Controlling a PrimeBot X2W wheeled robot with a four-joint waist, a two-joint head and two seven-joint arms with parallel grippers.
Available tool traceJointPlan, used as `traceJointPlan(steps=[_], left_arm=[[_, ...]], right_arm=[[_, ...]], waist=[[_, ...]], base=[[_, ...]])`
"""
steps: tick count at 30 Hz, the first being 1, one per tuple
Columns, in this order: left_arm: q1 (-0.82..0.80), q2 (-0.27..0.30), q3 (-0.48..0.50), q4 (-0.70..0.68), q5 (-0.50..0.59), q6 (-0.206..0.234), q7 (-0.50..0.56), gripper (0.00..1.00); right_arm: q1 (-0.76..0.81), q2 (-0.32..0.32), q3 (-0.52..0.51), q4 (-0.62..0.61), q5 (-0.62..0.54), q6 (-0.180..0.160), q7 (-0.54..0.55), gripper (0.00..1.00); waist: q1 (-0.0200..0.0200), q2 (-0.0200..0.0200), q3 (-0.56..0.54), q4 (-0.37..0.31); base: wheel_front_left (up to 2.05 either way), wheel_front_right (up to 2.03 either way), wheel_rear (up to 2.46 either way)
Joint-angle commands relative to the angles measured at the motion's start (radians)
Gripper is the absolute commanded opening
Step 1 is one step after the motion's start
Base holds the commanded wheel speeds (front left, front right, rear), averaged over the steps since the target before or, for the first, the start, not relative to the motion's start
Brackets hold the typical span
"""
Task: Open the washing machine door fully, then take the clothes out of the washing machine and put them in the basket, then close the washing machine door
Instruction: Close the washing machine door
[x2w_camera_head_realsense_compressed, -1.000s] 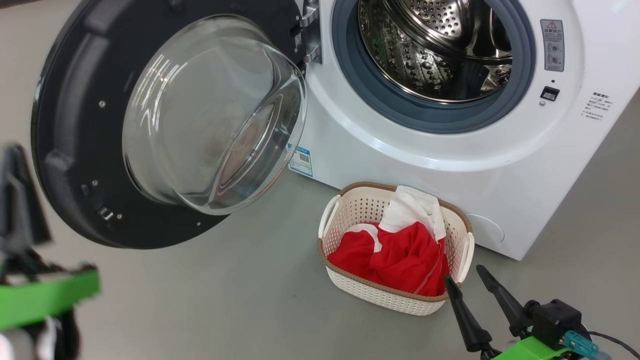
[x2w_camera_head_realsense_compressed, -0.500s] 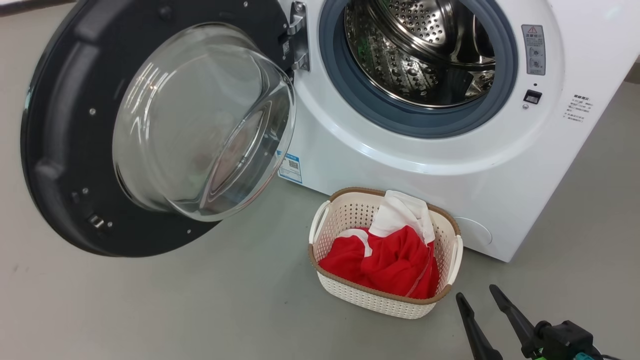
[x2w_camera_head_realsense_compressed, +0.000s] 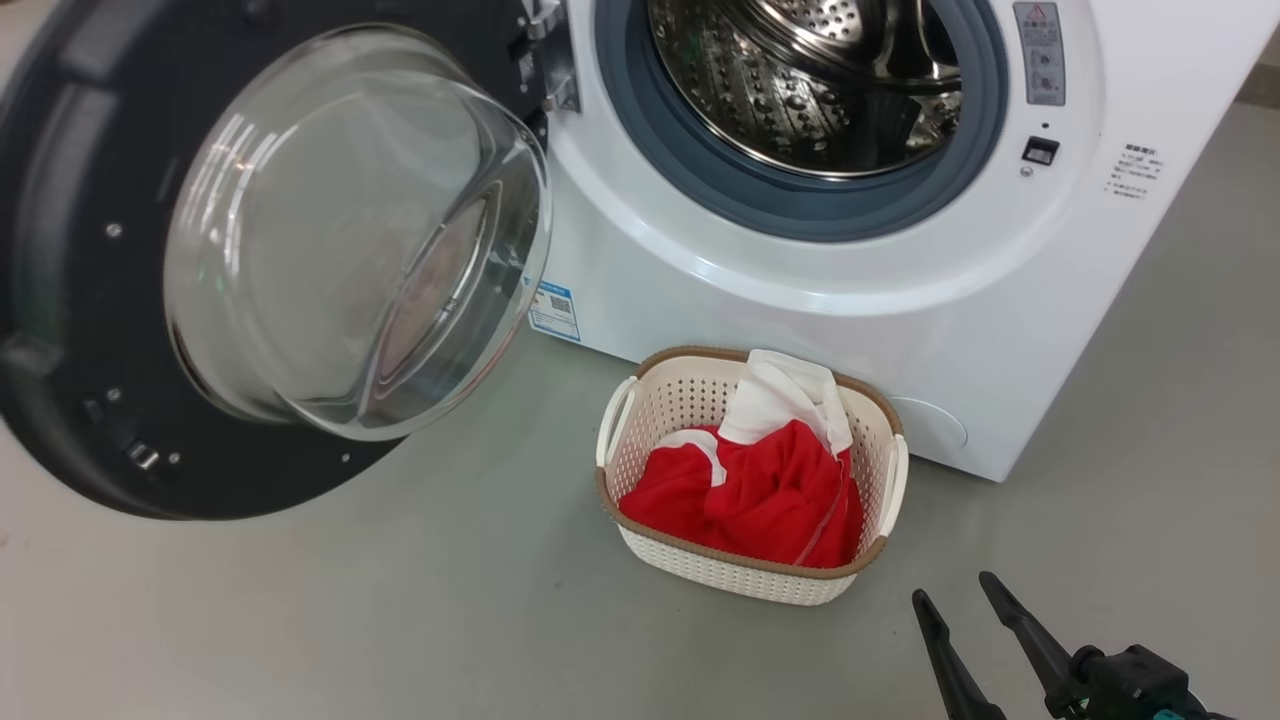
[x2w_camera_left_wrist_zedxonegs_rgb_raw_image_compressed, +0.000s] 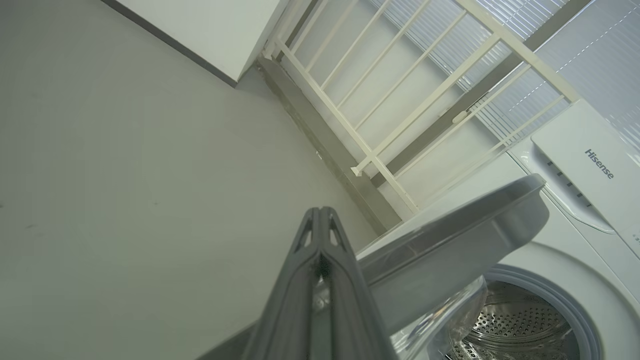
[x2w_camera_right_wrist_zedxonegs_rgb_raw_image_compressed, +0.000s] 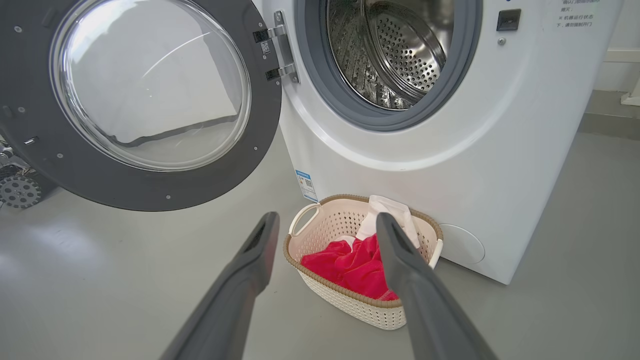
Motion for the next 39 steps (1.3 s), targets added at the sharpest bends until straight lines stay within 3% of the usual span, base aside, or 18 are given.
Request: traceJointPlan(steps=[1, 7, 16, 26, 39], left_arm=[[-0.026, 0.074, 0.012, -0.012, -0.022, -0.006, 0.033, 0.0], [-0.005, 0.086, -0.009, 0.012, -0.09, -0.006, 0.135, 0.0], [0.058, 0.09, -0.088, -0.084, -0.177, -0.006, 0.257, 0.0], [0.191, 0.105, -0.185, -0.363, -0.358, -0.006, 0.398, 0.0], [0.304, 0.132, -0.313, -0.653, -0.482, -0.006, 0.406, 0.0]], right_arm=[[-0.035, -0.016, 0.026, -0.026, -0.006, 0.0, -0.006, 1.0], [-0.042, -0.021, 0.026, -0.029, -0.004, 0.0, -0.006, 1.0], [-0.047, -0.019, 0.018, -0.023, -0.003, 0.0, -0.006, 1.0], [-0.049, 0.001, 0.01, -0.02, -0.004, 0.0, -0.006, 1.0], [-0.051, 0.011, -0.001, -0.021, -0.007, 0.0, -0.006, 1.0]], waist=[[0.0, -0.0001, 0.015, -0.013], [0.0, -0.0001, 0.029, -0.025], [0.0, -0.0001, 0.022, -0.028], [0.0, -0.0001, 0.002, -0.04], [0.0, -0.0001, -0.008, -0.072]], base=[[0.0, 0.0, 0.0], [0.0, 0.0, 0.0], [0.0, 0.0, 0.0], [0.0, 0.0, 0.0], [0.0, 0.0, 0.0]])
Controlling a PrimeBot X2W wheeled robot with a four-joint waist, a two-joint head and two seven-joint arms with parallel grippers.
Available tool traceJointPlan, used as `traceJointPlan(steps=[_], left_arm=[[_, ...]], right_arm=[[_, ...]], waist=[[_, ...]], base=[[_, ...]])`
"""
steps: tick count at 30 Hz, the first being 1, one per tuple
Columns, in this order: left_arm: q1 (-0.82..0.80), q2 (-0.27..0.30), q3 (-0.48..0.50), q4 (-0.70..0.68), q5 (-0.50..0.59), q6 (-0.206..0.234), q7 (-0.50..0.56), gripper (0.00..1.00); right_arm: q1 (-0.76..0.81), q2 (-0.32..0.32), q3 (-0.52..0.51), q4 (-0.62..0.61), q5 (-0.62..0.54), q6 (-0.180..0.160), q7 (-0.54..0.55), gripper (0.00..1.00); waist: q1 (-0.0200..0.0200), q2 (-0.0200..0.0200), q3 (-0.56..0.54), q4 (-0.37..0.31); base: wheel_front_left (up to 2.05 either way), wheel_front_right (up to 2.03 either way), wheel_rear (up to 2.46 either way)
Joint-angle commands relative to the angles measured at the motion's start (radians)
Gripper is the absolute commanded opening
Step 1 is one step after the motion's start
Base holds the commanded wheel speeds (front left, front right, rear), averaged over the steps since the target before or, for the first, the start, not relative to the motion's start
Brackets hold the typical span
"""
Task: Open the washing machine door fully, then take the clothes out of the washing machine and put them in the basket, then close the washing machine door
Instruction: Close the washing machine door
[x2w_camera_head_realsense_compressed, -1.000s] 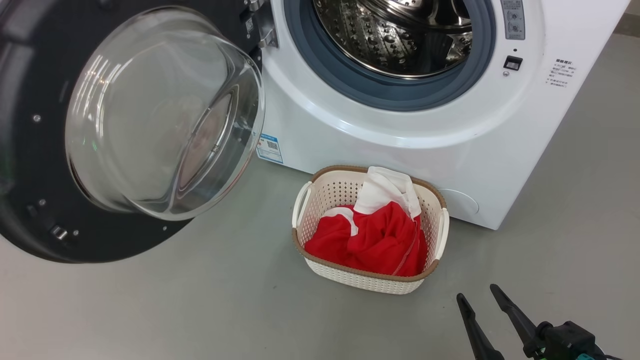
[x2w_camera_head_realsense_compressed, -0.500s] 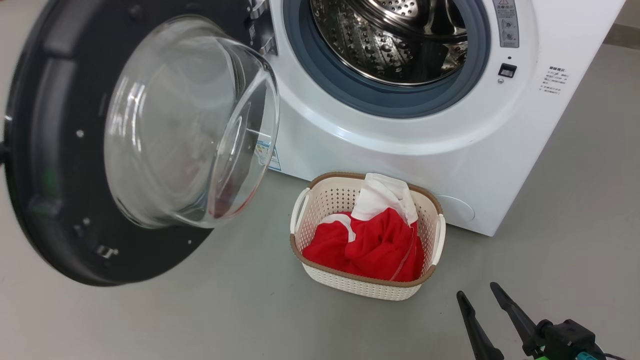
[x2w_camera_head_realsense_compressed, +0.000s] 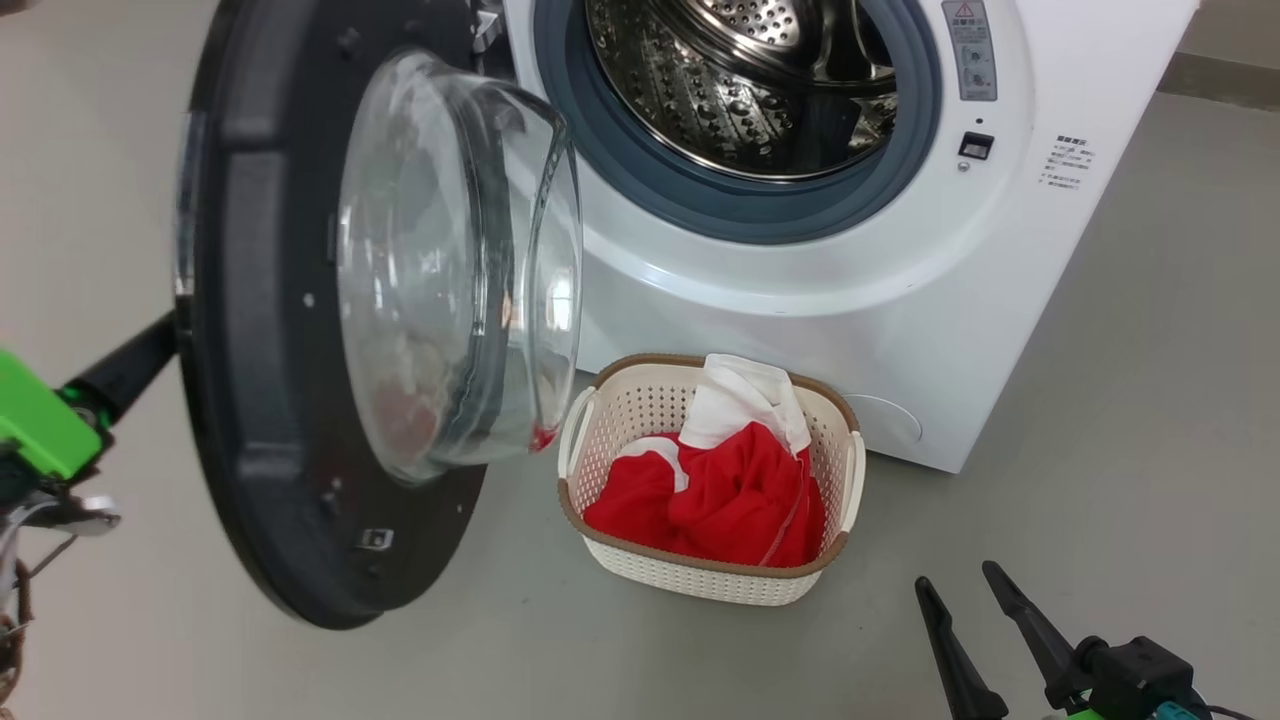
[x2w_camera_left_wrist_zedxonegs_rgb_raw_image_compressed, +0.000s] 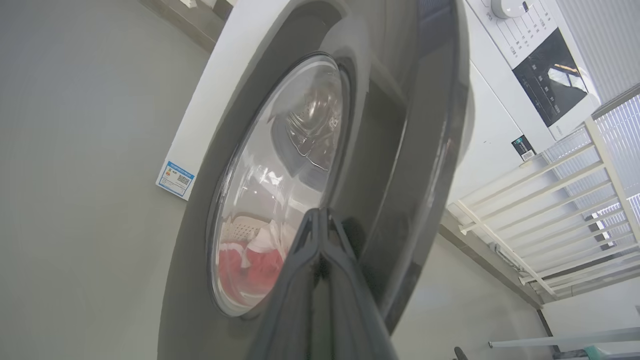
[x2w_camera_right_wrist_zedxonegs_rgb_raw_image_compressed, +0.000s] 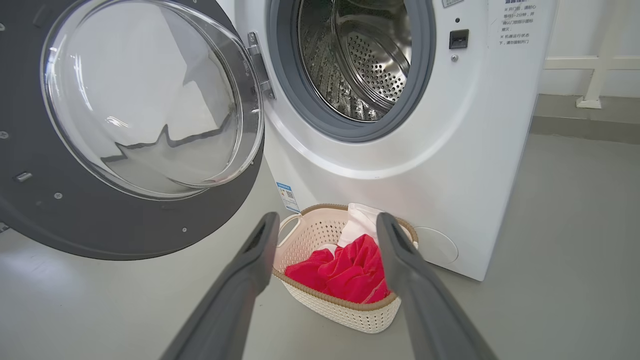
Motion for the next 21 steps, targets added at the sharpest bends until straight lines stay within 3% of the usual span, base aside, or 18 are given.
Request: traceJointPlan(steps=[1, 11, 21], left_arm=[[-0.01, 0.05, 0.018, -0.049, -0.014, -0.007, 0.0, 0.0], [0.005, 0.044, -0.105, -0.214, -0.047, -0.007, -0.066, 0.0], [-0.024, 0.029, -0.203, -0.279, -0.062, -0.007, -0.152, 0.0]], right_arm=[[-0.041, -0.01, 0.018, -0.022, -0.007, 0.0, -0.006, 1.0], [-0.047, -0.012, 0.023, -0.024, -0.007, 0.0, -0.006, 1.0], [-0.059, -0.019, 0.023, -0.027, -0.002, 0.0, -0.006, 1.0]], waist=[[0.0, -0.0001, 0.0, -0.005], [0.0, -0.0001, 0.011, -0.047], [0.0, -0.0001, 0.036, -0.106]], base=[[0.0, 0.0, 0.0], [0.0, 0.0, 0.0], [0.0, 0.0, 0.0]])
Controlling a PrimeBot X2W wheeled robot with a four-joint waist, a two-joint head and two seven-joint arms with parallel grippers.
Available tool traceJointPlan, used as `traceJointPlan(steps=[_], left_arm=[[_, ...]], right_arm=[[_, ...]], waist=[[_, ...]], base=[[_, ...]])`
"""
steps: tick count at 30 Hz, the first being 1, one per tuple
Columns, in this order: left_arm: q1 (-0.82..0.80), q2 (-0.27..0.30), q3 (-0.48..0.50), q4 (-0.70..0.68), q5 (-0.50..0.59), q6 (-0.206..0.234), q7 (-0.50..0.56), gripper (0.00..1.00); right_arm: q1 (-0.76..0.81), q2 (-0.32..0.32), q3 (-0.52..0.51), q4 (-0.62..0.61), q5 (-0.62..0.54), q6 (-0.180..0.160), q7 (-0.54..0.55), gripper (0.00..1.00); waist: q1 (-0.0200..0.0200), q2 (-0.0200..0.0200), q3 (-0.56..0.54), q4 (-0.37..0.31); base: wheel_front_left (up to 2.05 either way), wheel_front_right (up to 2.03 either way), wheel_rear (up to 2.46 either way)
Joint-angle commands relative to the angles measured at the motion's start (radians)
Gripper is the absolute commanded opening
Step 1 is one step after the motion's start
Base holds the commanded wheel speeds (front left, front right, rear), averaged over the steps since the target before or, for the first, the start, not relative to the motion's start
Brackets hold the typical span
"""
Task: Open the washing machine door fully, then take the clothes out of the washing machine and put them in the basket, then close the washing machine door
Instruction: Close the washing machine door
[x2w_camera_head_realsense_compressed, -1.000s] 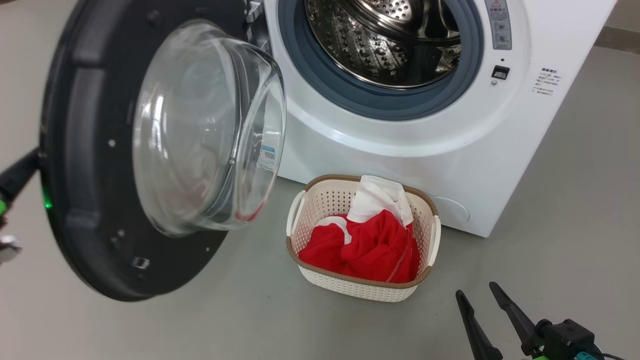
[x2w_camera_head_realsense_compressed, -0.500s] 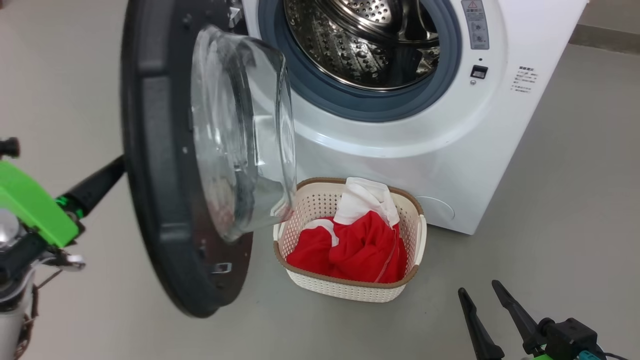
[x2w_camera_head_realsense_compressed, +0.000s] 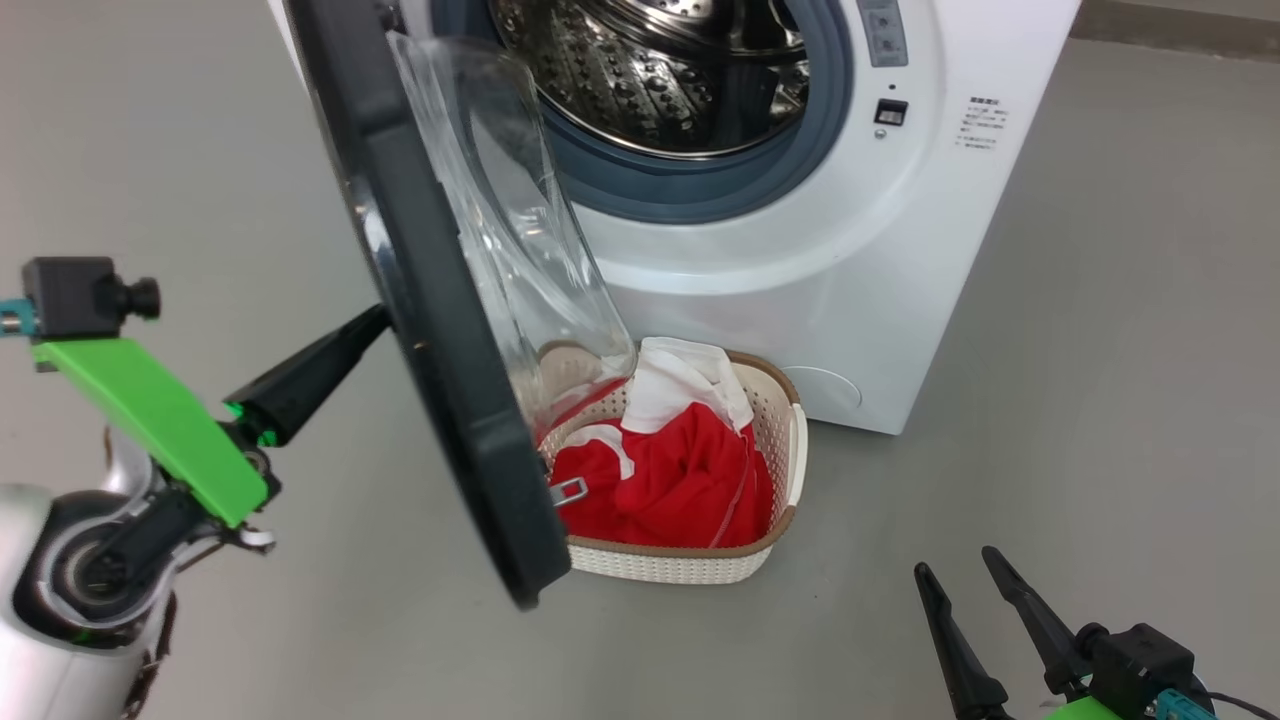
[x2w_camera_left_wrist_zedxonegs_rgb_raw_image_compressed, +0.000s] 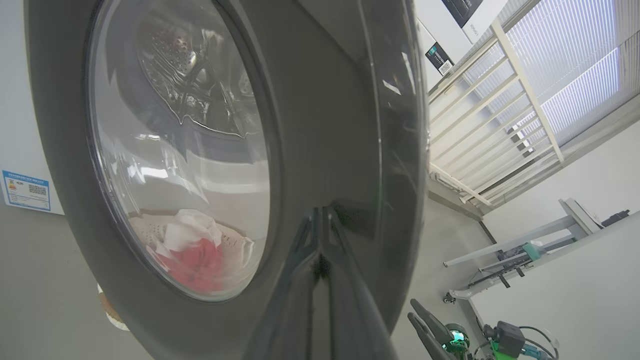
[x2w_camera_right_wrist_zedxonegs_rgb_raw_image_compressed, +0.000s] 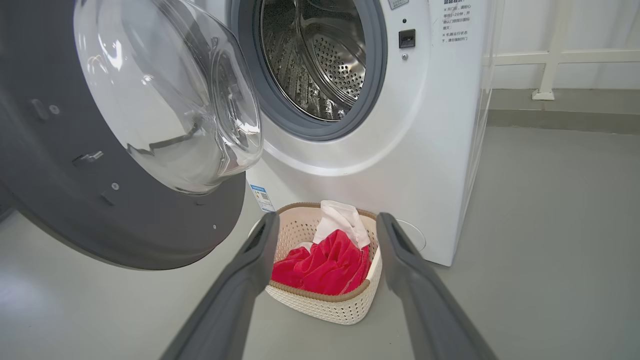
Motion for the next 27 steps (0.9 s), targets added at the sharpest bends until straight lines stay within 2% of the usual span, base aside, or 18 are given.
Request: traceJointPlan(steps=[1, 7, 20, 22, 27], left_arm=[[-0.058, 0.025, 0.025, -0.039, -0.012, -0.008, -0.013, 0.0], [-0.086, 0.015, -0.017, -0.045, -0.02, -0.008, -0.073, 0.0], [-0.079, 0.044, -0.072, -0.028, -0.043, -0.008, -0.164, 0.0], [-0.065, 0.047, -0.078, -0.023, -0.043, -0.008, -0.19, 0.13], [-0.008, 0.052, -0.091, -0.006, -0.056, -0.008, -0.254, 0.3]], right_arm=[[-0.04, -0.015, 0.02, -0.026, -0.002, 0.0, -0.006, 1.0], [-0.046, -0.014, 0.018, -0.027, -0.002, 0.0, -0.006, 1.0], [-0.044, -0.005, 0.008, -0.027, -0.003, 0.0, -0.006, 1.0], [-0.043, -0.003, 0.007, -0.026, -0.004, 0.0, -0.006, 1.0], [-0.037, 0.003, 0.006, -0.024, -0.005, 0.0, -0.006, 1.0]], waist=[[0.0, -0.0001, 0.01, -0.015], [0.0, -0.0001, 0.02, -0.031], [0.0, -0.0001, 0.015, -0.02], [0.0, -0.0001, 0.012, -0.014], [0.0, -0.0001, -0.003, 0.0]], base=[[0.0, 0.0, 0.0], [0.0, 0.0, 0.0], [0.0, 0.0, 0.0], [0.0, 0.0, 0.0], [0.0, 0.0, 0.0]])
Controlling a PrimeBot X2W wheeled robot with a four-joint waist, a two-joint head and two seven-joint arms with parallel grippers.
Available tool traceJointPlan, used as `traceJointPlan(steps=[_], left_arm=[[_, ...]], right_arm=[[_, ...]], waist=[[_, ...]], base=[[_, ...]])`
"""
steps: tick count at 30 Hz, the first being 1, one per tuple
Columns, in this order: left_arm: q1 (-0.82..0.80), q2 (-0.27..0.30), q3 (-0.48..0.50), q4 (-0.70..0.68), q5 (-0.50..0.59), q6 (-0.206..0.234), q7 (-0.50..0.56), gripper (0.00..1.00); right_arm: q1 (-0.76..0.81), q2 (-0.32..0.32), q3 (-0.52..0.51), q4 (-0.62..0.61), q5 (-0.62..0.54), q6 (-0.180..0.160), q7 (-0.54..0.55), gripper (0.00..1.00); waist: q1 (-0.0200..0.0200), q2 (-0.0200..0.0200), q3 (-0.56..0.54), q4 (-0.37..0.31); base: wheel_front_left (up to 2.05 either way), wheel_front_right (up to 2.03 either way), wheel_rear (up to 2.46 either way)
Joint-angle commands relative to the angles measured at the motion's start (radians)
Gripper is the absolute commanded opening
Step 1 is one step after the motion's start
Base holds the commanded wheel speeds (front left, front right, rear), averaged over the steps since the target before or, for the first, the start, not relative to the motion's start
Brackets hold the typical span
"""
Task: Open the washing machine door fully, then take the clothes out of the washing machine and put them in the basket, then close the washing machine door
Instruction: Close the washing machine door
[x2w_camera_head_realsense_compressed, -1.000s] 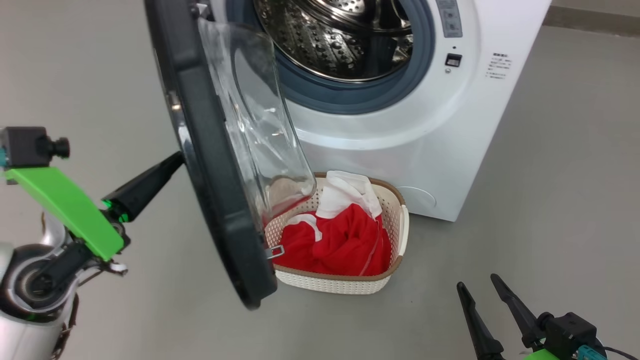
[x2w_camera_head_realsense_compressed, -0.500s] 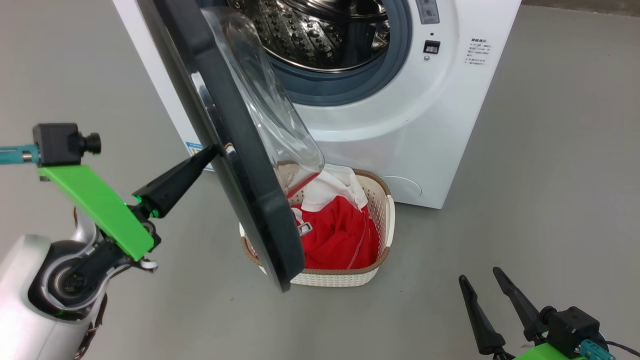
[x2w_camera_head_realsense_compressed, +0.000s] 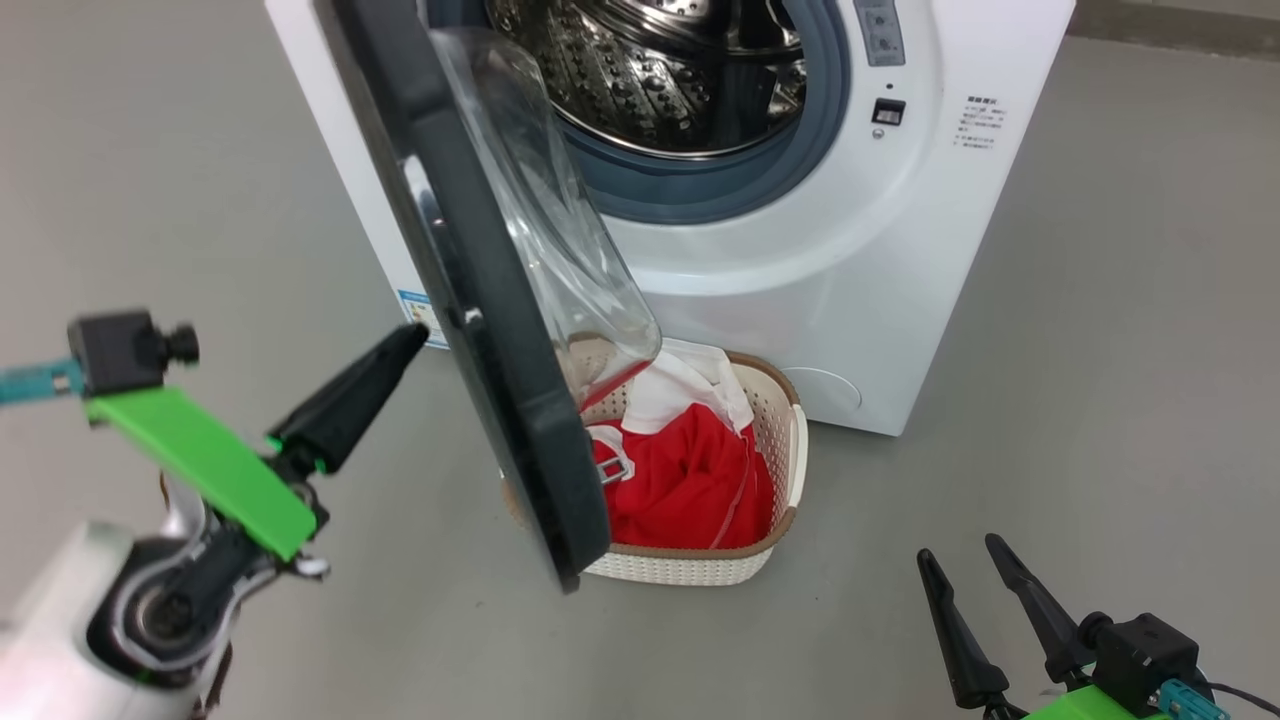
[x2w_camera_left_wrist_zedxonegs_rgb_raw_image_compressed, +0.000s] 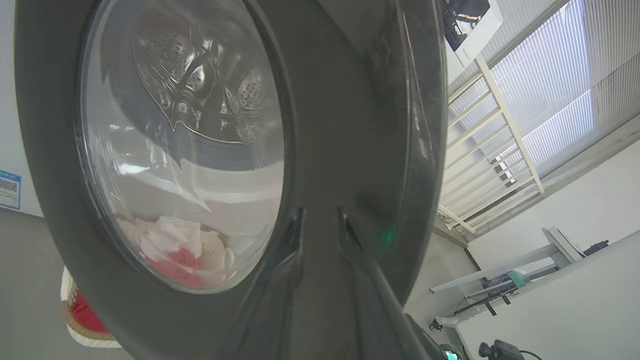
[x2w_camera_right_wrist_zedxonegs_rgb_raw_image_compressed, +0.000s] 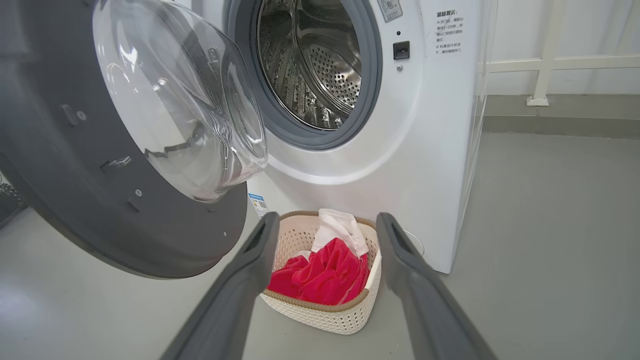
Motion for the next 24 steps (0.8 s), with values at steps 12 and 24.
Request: traceJointPlan(steps=[12, 24], left_arm=[[0.172, 0.046, 0.07, 0.053, -0.037, -0.007, -0.228, 1.0], [0.304, -0.016, 0.043, 0.117, -0.057, -0.007, -0.376, 1.0]], right_arm=[[-0.014, 0.001, 0.014, -0.024, -0.008, 0.0, -0.006, 1.0], [-0.019, -0.006, 0.013, -0.021, -0.005, 0.0, -0.006, 1.0]], waist=[[0.0, -0.0001, -0.016, 0.038], [0.0, -0.0001, -0.007, 0.068]], base=[[0.0, 0.0, 0.0], [0.0, 0.0, 0.0]])
